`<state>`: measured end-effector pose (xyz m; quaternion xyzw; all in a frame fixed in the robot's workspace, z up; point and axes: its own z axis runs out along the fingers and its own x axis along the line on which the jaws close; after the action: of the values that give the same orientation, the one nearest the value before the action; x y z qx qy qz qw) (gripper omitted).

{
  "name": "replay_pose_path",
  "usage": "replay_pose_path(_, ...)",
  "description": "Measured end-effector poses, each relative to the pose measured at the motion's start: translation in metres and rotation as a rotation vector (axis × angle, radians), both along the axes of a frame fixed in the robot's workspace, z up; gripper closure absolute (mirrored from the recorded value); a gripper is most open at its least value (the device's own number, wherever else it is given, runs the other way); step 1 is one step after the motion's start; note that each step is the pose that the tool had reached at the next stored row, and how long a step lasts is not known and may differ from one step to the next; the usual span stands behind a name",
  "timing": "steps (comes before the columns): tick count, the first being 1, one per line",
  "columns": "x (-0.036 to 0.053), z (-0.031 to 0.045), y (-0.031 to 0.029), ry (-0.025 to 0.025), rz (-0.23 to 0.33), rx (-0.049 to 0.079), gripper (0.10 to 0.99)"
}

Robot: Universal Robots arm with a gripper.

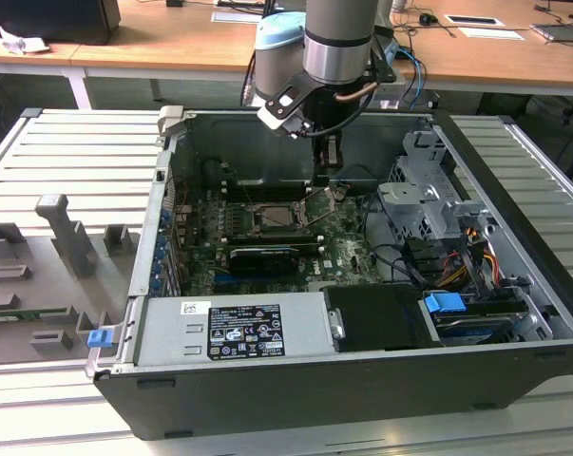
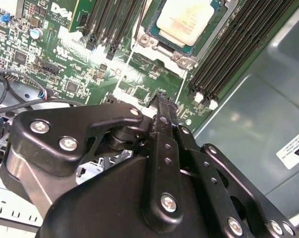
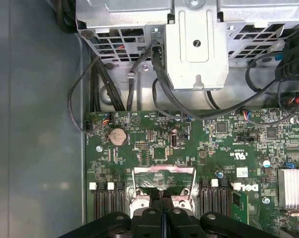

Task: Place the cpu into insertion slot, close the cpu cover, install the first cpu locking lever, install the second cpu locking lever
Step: 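Close the cpu cover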

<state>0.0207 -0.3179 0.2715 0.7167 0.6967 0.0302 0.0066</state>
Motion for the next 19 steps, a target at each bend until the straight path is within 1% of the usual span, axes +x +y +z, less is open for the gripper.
replay_pose_path(11,0.0066,0.0,0.0,0.0,0.0,0.0,0.98)
replay_pose_path(19,0.0182,0.0,0.0,0.0,0.0,0.0,0.98)
